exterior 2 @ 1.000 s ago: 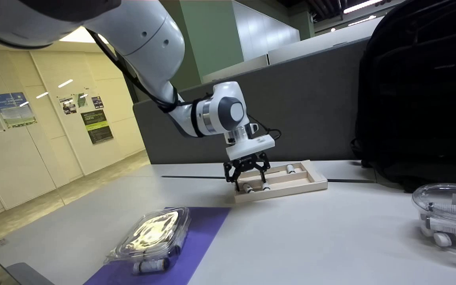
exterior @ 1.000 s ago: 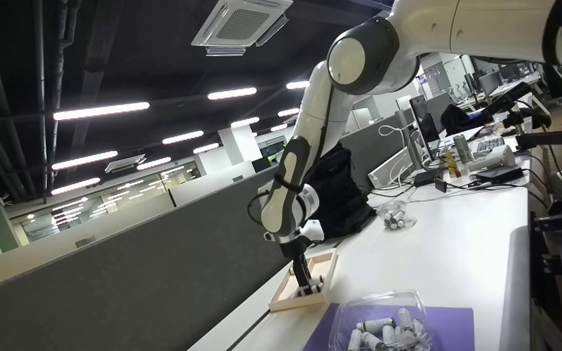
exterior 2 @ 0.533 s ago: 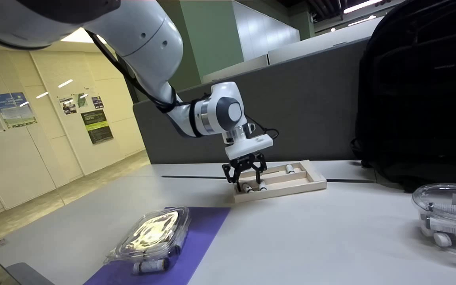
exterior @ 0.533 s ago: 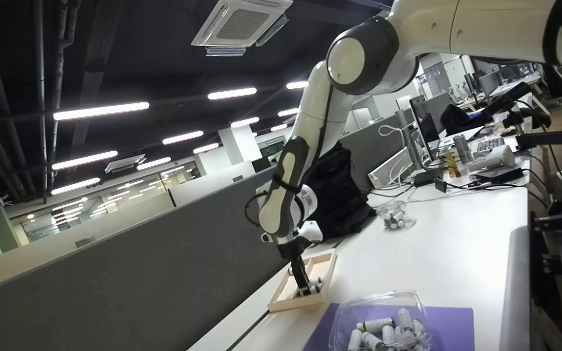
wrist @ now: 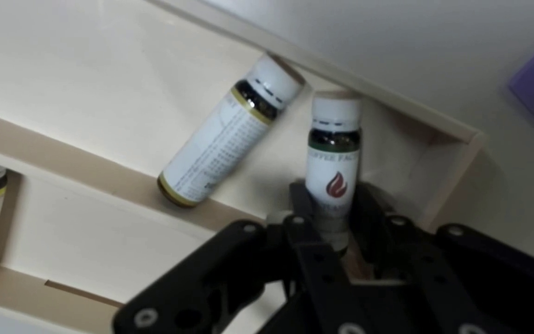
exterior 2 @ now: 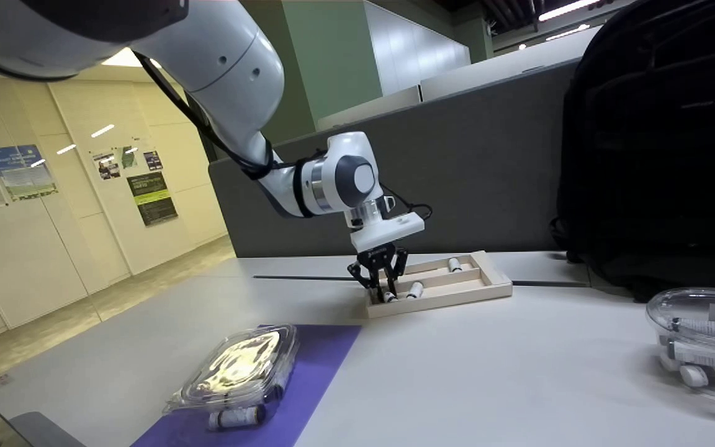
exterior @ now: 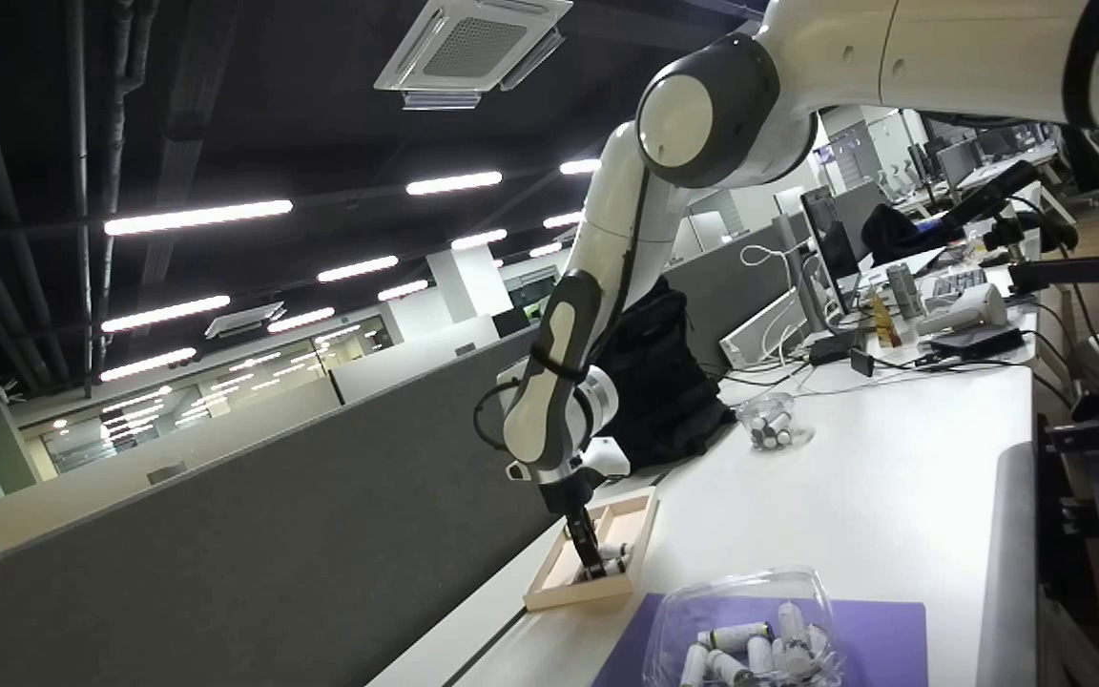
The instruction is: Remove one bottle from the box
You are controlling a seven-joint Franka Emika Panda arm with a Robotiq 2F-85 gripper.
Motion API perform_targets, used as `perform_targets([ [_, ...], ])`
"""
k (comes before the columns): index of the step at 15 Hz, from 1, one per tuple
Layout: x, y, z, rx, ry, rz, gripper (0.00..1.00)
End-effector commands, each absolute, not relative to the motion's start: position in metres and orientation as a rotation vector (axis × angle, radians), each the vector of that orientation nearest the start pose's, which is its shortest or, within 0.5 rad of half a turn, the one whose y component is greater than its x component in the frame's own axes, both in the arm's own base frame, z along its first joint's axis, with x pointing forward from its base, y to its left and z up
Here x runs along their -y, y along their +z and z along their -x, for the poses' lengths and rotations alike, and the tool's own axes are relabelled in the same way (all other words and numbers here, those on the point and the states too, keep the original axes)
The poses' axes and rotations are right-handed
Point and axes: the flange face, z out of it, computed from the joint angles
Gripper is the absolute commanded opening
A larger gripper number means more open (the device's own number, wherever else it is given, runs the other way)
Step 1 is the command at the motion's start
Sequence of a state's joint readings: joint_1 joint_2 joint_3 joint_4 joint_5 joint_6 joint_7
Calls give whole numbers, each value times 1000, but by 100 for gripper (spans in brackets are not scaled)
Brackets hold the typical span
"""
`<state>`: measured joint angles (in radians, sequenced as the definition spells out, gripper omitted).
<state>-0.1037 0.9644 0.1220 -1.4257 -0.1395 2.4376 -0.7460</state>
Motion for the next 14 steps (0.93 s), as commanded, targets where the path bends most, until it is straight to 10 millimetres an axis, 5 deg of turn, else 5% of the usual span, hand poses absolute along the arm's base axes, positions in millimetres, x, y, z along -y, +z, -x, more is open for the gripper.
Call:
perform_targets([
  [1,4,127,-724,1269,-77,2885,7],
  [7,7,161,-701,1306,-60,2867,7],
  [11,2,196,-670,1428,-54,2811,7],
  [14,-7,204,-642,1542,-19,2748,7],
])
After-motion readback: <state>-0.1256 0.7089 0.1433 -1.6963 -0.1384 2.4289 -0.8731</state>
